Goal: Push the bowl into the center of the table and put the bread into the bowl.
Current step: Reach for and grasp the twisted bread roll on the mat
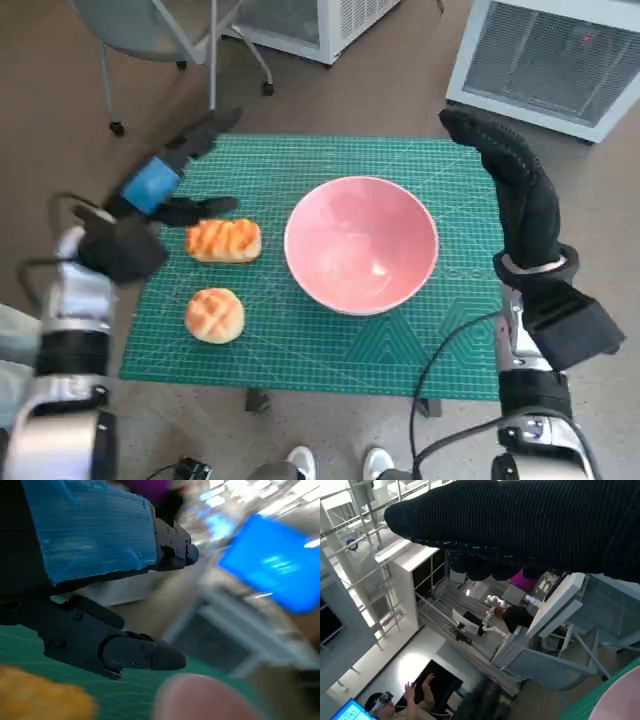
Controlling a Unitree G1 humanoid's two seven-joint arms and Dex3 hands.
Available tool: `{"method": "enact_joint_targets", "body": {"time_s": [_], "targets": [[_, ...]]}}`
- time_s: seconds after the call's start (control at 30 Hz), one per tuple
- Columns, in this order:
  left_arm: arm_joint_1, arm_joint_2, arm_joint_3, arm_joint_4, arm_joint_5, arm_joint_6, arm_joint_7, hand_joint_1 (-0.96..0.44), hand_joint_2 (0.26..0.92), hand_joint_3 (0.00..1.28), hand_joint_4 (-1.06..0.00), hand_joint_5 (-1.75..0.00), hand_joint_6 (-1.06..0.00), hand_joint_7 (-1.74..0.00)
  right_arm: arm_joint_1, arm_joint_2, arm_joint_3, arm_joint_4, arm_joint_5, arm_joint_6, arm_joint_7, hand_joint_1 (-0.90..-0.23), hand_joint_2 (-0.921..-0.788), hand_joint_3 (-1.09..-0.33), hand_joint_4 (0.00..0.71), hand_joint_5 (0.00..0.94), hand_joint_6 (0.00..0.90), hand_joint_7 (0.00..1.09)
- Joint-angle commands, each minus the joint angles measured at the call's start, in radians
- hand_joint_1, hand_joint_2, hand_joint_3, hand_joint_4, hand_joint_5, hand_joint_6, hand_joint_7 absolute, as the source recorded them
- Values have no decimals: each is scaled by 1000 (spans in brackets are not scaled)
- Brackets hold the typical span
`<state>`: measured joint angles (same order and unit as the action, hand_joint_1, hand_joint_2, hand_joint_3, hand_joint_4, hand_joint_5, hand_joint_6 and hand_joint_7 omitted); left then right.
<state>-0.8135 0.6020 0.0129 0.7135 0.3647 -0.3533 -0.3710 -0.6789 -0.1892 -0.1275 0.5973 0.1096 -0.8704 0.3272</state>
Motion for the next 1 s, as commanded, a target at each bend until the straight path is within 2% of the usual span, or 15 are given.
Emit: {"method": "enact_joint_targets", "body": {"time_s": [0.03,0.37,0.67,1.0], "targets": [[-48,14,-95,7,82,122,-27,-528,772,3,-139,-1,-338,-32,27,1,16,-5,-19,8,-11,-793,-921,-803,124,0,-1,440],[-108,-9,-229,108,162,240,-32,-307,725,0,-129,0,-321,-6,15,-4,26,10,-1,5,1,-791,-921,-817,122,0,-1,431],[-127,-47,-312,139,210,332,-37,-247,718,0,-121,0,-312,0,15,0,31,17,5,9,1,-791,-921,-818,121,0,-1,429],[-148,-84,-385,254,248,316,-1,-228,715,0,-116,0,-298,0,21,2,30,13,14,15,1,-791,-921,-818,121,0,-1,428]]}}
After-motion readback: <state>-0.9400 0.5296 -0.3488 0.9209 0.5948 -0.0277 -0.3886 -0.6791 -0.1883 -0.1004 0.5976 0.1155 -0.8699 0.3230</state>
